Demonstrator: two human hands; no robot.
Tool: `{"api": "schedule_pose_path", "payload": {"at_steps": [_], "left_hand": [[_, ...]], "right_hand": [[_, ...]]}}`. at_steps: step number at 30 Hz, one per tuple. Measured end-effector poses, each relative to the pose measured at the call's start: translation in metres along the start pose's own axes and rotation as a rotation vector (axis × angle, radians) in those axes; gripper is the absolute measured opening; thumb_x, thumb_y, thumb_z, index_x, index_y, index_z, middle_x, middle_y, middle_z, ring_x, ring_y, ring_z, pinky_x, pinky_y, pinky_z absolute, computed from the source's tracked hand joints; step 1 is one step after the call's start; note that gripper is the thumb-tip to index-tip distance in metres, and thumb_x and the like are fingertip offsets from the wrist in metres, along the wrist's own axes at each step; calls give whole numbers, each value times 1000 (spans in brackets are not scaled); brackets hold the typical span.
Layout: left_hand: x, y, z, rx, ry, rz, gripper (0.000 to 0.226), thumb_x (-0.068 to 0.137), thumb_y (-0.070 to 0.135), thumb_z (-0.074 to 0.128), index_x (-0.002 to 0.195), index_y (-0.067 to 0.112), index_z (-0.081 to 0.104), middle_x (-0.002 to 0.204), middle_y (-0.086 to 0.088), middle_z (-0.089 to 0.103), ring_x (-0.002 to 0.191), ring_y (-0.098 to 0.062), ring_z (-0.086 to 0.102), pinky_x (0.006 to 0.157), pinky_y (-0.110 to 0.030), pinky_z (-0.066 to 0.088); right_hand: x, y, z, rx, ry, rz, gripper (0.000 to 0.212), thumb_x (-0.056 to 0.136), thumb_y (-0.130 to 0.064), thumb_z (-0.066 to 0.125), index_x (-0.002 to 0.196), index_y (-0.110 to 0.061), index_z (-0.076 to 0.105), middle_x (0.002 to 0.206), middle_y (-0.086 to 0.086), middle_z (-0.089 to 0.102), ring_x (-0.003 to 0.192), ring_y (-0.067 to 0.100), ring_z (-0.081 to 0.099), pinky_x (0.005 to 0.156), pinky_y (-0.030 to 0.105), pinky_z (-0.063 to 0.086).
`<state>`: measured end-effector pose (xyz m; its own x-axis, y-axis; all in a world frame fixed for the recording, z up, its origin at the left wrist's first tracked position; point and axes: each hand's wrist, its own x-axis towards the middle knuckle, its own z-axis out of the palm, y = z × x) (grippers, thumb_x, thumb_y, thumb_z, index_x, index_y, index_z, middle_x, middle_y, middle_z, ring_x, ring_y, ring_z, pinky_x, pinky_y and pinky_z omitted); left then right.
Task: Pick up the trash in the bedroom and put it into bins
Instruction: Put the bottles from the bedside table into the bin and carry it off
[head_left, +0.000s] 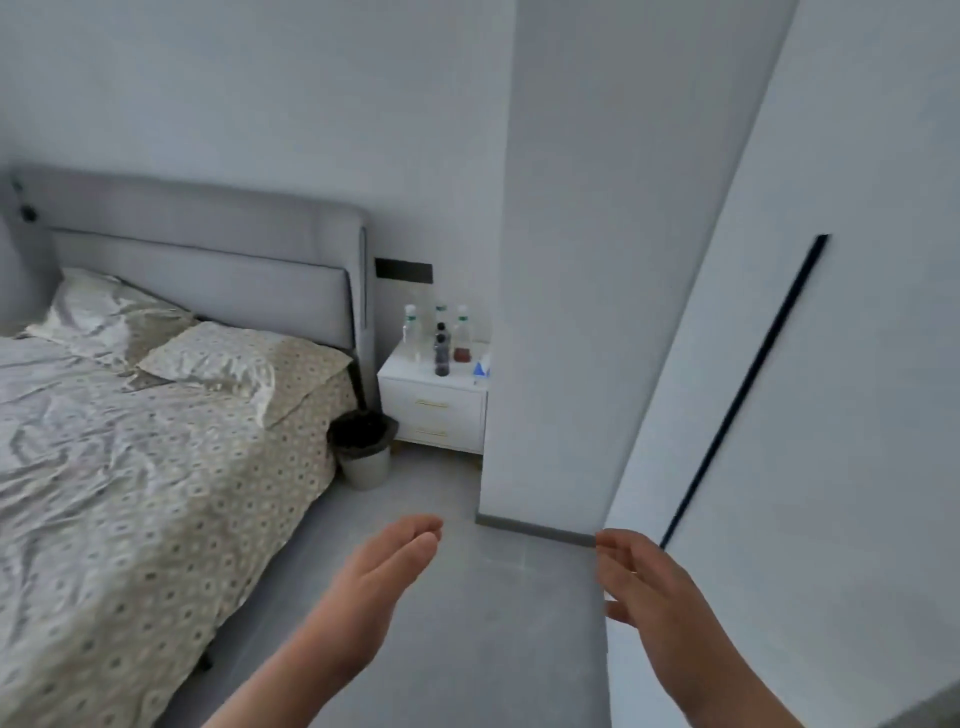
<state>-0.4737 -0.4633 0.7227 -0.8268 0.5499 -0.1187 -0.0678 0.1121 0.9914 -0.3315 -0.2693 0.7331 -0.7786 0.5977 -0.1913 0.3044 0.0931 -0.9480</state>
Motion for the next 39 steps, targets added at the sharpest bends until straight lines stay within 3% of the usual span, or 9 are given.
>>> {"api": "schedule_pose_path", "payload": {"at_steps": [3, 6, 11, 15, 21, 25, 28, 34, 39], "left_hand": [[26, -3, -57, -26, 73, 3, 62, 51, 61, 56, 101, 27, 66, 106, 3, 70, 107, -8, 60, 90, -27, 45], [60, -1, -96, -49, 124, 8, 61, 51, 59, 57, 100, 26, 68, 104, 3, 71, 106, -10, 61, 83, -25, 43], [132, 2, -140, -96, 176, 4, 51, 54, 58, 59, 95, 32, 72, 107, 4, 71, 110, -12, 59, 89, -30, 42], [200, 3, -152, -83, 190, 31, 59, 46, 62, 68, 95, 31, 73, 105, 8, 72, 107, -8, 61, 92, -32, 44], [311, 16, -150, -61, 243, 42, 58, 51, 53, 61, 99, 23, 68, 103, 3, 72, 107, -11, 61, 93, -31, 44], [390, 32, -159, -77, 265, 44, 38, 66, 38, 58, 100, 23, 68, 101, 4, 73, 107, -7, 61, 87, -25, 46], [442, 39, -171, -88, 255, 43, 41, 64, 43, 60, 101, 26, 69, 102, 13, 72, 106, -3, 61, 88, -27, 45], [555, 43, -216, -105, 230, 51, 58, 52, 54, 59, 102, 24, 68, 103, 2, 72, 107, -6, 60, 88, -26, 45], [664, 35, -273, -75, 169, 26, 59, 55, 62, 56, 106, 34, 67, 112, 6, 69, 114, -15, 57, 101, -38, 42]], "right_hand": [[37, -21, 51, -8, -36, -29, 15, 93, -17, 58, 106, -23, 63, 99, -3, 65, 92, 9, 60, 94, 39, 50], [76, -40, 94, -5, -79, -42, 18, 94, -19, 58, 110, -21, 62, 105, -3, 63, 101, 6, 59, 97, 34, 48], [151, -61, 136, -48, -128, -62, 15, 93, -21, 58, 108, -23, 60, 99, -2, 61, 94, 10, 58, 94, 32, 47], [230, -71, 149, -43, -125, -50, 15, 93, -24, 58, 108, -26, 61, 100, -7, 61, 97, 9, 59, 100, 40, 46], [362, -100, 165, -30, -158, -75, 24, 94, -30, 54, 117, -25, 58, 106, -13, 63, 102, 3, 58, 101, 39, 46], [442, -132, 176, -40, -189, -76, 27, 92, -34, 56, 118, -26, 58, 107, -14, 60, 103, 5, 56, 101, 38, 45], [493, -155, 188, -46, -195, -72, 38, 79, -46, 55, 113, -29, 58, 108, -11, 60, 104, 8, 57, 100, 40, 46], [596, -178, 228, -59, -186, -51, 12, 91, -36, 56, 103, -37, 57, 110, -11, 59, 108, 8, 55, 103, 42, 43], [683, -204, 279, -52, -103, -4, 35, 69, -48, 53, 102, -37, 60, 104, -12, 61, 107, 11, 56, 104, 44, 43]]}}
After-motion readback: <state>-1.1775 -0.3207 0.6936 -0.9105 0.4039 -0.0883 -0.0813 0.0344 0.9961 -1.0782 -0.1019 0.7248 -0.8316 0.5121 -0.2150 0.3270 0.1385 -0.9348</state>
